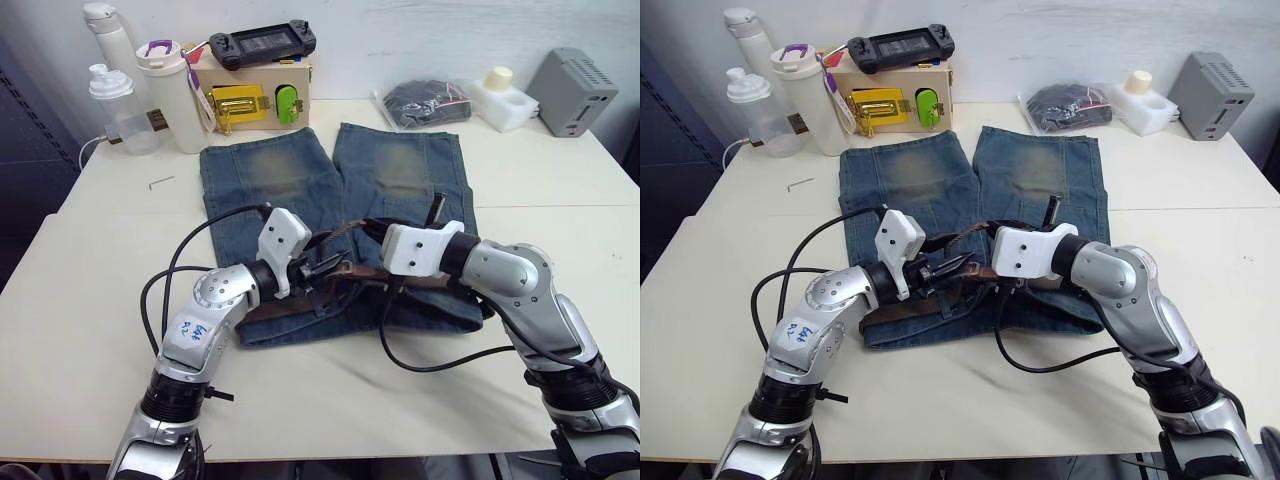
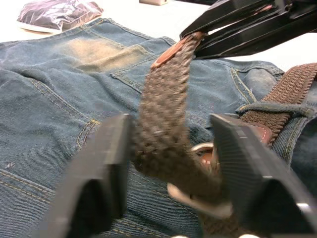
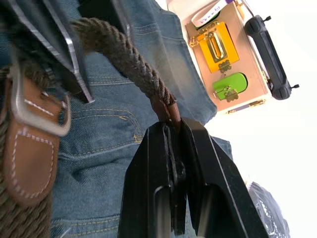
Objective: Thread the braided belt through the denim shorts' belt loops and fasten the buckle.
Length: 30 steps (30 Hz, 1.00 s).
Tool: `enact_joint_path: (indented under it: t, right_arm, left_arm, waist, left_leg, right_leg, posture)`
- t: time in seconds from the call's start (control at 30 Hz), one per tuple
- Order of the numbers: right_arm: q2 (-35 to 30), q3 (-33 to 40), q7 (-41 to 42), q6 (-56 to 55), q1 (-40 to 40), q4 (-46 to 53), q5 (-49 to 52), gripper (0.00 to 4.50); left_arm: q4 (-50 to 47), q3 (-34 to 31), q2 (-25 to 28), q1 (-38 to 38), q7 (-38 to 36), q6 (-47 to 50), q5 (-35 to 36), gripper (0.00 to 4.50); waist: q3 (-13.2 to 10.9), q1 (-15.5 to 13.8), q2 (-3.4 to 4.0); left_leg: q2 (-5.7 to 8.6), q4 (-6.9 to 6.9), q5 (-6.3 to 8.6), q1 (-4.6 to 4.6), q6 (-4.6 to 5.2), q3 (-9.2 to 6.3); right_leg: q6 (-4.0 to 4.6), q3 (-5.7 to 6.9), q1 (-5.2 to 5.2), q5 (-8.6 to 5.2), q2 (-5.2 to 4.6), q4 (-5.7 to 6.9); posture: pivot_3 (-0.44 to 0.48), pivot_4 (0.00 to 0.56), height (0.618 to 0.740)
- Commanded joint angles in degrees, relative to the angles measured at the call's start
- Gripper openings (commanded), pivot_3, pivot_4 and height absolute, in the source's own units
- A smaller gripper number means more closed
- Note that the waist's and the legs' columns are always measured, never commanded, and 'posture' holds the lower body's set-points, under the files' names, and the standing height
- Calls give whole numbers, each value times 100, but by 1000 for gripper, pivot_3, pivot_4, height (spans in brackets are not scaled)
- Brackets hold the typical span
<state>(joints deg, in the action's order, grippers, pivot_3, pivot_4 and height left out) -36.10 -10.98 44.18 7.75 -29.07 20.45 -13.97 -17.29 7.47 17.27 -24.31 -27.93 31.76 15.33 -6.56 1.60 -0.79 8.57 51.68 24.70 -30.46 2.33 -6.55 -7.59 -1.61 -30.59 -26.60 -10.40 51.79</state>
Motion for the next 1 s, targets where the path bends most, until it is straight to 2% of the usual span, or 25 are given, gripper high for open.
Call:
enact_joint_path:
  t: [0.03, 0.07, 0.37, 0.43, 0.47, 0.53, 0.67, 0.7, 0.87, 0.9, 0.93, 1.0]
  right_arm:
    - [-25, 179, -77, 33, -23, 264, 59, 0]
    - [-39, 186, -79, 42, -14, 260, 42, 0]
    - [-42, 204, -108, 173, -44, 194, 5, 0]
    - [142, 301, -198, 457, -52, 265, 170, 0]
    - [244, 366, -211, 662, -37, 320, 315, 812]
    - [381, 482, -198, 1247, 36, 451, 523, 1443]
    - [278, 579, -31, 2066, 236, 599, 751, 3442]
    - [345, 685, -56, 2365, 265, 633, 909, 3750]
    - [797, 954, -29, 3469, 202, 997, 1865, 3750]
    - [835, 942, -5, 3608, 199, 1091, 2019, 3118]
    - [843, 905, 13, 3718, 202, 1179, 2133, 2816]
    - [908, 847, -44, 4056, 187, 1324, 2380, 1847]
  left_arm:
    - [-267, -151, -48, -13, 61, -85, 81, 493]
    - [-293, -171, -64, -10, 87, -73, 91, 56]
    - [-534, -210, -219, 93, 177, -5, 227, 56]
    - [-510, -236, -298, 113, 236, -23, 238, 56]
    - [-497, -247, -321, 120, 247, -28, 247, 0]
    - [-489, -265, -351, 144, 248, -40, 250, 0]
    - [-544, -351, -453, 186, 240, -74, 403, 0]
    - [-582, -403, -500, 206, 215, -60, 527, 0]
    - [-710, -384, -499, 437, 10, -133, 770, 0]
    - [-719, -369, -490, 475, 6, -139, 773, 0]
    - [-718, -353, -483, 497, 7, -150, 764, 0]
    - [-703, -328, -479, 513, 7, -176, 741, 0]
  waist:
    - [0, 2, 0]
    - [0, 0, 0]
    - [0, -1, 0]
    - [0, -1, 0]
    - [0, -2, 0]
    - [0, -2, 0]
    - [0, -9, 0]
    - [0, -8, 0]
    - [0, 20, 0]
    - [0, 23, 0]
    - [0, 16, 0]
    - [0, 0, 0]
  left_leg:
    - [0, -1, 0, 0, 0, 0]
    - [0, -1, 0, 0, 0, 1]
    - [0, -1, 0, 0, 0, 0]
    - [0, 0, 0, 0, 0, 1]
    - [0, 0, 0, 0, 0, 0]
    - [0, 0, 0, 0, 0, 0]
    - [0, 1, 0, 0, 0, 0]
    - [1, 2, 0, 0, 0, 0]
    - [-2, -4, 0, 3, 0, 5]
    - [-2, -11, 0, 6, 0, 8]
    - [-3, -13, 0, 8, -1, 7]
    - [-3, -11, 0, 8, -1, 6]
  right_leg:
    - [0, 0, 0, 0, 0, 0]
    - [0, 1, 0, 0, 0, 0]
    - [0, 0, 0, 0, 0, 0]
    - [0, 0, 0, 0, 0, 0]
    - [0, 0, 0, 0, 0, 0]
    - [0, 0, 0, 0, 0, 0]
    - [0, 0, 2, 0, 0, 0]
    - [0, 0, 2, 0, 0, 0]
    - [0, -1, 2, 0, 0, -1]
    - [0, -3, 2, 0, -2, -2]
    - [0, -3, 2, 0, -2, -2]
    - [0, -2, 2, 0, -1, -3]
  posture:
    - [0, 150, 645]
    - [0, 150, 645]
    - [0, 150, 645]
    - [0, 150, 645]
    - [0, 150, 645]
    - [0, 150, 645]
    - [0, 150, 645]
    - [0, 150, 645]
    - [0, 150, 645]
    - [0, 150, 645]
    - [0, 150, 645]
    - [0, 150, 645]
